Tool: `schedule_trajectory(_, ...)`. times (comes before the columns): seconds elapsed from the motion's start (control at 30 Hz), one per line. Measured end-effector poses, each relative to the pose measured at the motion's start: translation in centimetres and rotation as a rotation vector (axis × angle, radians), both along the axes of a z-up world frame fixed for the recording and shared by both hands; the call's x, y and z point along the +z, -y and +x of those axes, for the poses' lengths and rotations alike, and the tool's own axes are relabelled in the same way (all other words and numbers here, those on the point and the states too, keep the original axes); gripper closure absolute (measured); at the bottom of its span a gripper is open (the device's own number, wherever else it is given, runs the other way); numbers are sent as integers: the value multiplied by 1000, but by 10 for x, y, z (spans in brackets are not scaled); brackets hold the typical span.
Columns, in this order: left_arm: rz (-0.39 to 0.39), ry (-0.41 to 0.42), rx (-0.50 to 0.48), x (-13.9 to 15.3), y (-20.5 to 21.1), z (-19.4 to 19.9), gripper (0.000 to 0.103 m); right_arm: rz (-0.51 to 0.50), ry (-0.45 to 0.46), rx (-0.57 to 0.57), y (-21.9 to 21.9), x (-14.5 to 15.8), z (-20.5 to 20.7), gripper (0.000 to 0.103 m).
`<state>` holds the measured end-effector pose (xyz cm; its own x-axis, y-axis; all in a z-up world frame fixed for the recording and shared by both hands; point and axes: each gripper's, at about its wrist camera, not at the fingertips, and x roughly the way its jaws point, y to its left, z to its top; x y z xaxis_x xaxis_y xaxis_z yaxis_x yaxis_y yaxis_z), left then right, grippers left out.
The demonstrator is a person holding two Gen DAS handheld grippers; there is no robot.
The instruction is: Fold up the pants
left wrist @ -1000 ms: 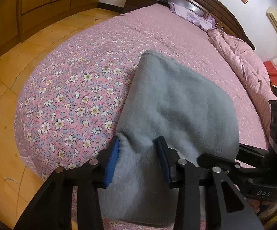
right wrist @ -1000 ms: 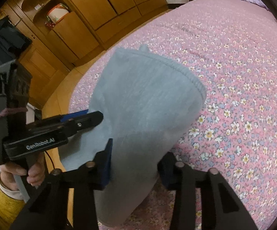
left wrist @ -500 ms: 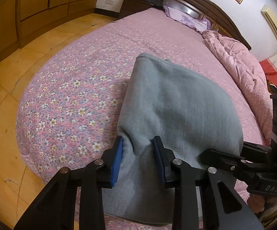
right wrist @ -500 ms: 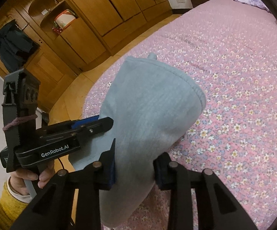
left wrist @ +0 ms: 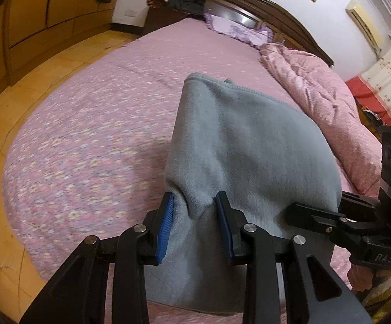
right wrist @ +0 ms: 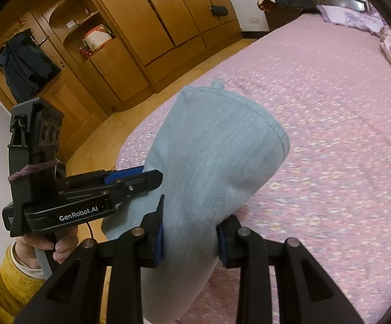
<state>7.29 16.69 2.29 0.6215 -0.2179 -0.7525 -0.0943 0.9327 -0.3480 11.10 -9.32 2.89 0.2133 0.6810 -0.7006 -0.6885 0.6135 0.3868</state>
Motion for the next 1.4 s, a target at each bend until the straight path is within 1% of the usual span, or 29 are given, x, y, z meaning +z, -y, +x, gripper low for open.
schedule_trajectory(0.2,-6,12,-47,11,39,19,79,4,19,-31,39,13,12,72)
schedule_trajectory(0.33,12,8,-79,15,67,34,79,-12,40,-49,65,20,22,73)
schedule_trajectory(0.43,10,4,-108,17,88,46,79,-26,56,-66,86,24,31,73)
schedule_trajectory(0.57,28,4,-156,18,118,63,79,-38,61,-85,115,26,50,73)
schedule_trajectory(0.7,52,0,-205,15,147,85,79,-65,55,-123,143,22,73,73)
schedule_trajectory(0.87,69,-15,-253,2,176,109,79,-100,51,-163,170,14,97,73)
schedule_trajectory(1.03,92,-47,-292,-15,201,127,79,-145,27,-188,191,-5,125,72)
schedule_trajectory(1.1,103,-72,-309,-26,209,132,79,-168,9,-202,199,-15,136,71)
schedule_trajectory(1.2,137,-103,-323,-43,217,136,78,-211,-16,-234,204,-37,153,63)
schedule_trajectory(1.23,147,-100,-324,-46,218,135,78,-219,-34,-249,206,-48,157,57)
schedule_trajectory(1.27,152,-93,-327,-47,219,135,78,-223,-44,-260,207,-54,160,52)
schedule_trajectory(1.33,172,-80,-341,-44,222,133,78,-217,-51,-289,210,-63,159,47)
schedule_trajectory(1.4,185,-80,-352,-40,223,132,78,-205,-46,-304,212,-60,160,47)
